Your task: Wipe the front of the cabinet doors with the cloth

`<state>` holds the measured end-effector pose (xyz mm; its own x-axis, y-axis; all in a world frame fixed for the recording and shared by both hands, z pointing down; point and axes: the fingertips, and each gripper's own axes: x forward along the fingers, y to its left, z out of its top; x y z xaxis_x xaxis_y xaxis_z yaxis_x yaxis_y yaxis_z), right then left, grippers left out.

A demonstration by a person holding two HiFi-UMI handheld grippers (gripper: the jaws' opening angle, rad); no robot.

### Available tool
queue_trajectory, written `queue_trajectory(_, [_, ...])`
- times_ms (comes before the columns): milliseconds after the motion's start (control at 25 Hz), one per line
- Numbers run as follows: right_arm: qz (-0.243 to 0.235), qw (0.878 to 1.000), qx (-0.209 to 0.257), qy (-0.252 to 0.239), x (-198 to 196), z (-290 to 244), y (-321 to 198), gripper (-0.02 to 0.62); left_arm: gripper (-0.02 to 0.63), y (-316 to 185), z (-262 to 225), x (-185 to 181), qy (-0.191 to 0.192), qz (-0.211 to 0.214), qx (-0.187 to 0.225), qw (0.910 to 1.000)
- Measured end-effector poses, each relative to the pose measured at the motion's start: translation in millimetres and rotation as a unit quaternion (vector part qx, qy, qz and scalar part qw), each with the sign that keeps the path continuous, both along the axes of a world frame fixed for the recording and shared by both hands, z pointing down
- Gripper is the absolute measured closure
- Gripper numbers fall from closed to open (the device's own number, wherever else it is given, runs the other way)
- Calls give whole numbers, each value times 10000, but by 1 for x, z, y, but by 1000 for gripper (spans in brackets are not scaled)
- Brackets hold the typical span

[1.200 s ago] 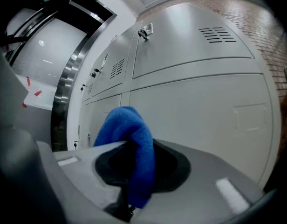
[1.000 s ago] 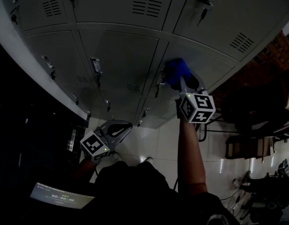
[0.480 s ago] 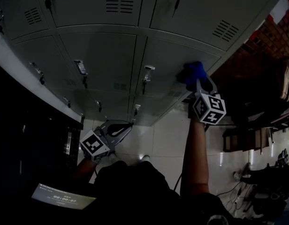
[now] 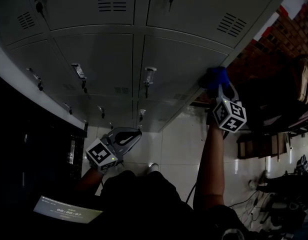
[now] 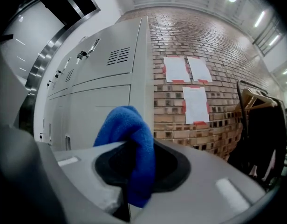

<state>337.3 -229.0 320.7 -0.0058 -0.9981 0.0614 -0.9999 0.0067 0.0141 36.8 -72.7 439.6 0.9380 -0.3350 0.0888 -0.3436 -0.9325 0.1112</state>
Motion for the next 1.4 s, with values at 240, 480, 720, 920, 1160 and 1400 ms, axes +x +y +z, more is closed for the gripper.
queue_trajectory(240, [-259,9997,-4,-37,-29,1,9,523,603,3,3,-3,-8,-23,-54,10000])
queue_trajectory(480, [-1101,9939,-60,-90,-123,13,4,523,603,3,3,-16,-3,-58,-18,10000])
queue_trajectory(720, [-1836,9826,-257,-72,-214,36,-11,523,603,1,3,-45,-37,-257,-34,9997])
queue_trajectory(920, [-2107,9769,-342,-129,-257,47,-26,523,603,-2,1,-71,-55,-440,-61,9990])
queue_trajectory(1160, [-1976,9794,-417,-59,-267,55,-41,523,603,-4,5,-95,-61,-557,-102,9984])
queue_trajectory(1400, [-1755,9834,-460,10,-248,58,-40,523,603,-6,7,-94,-57,-497,-106,9987])
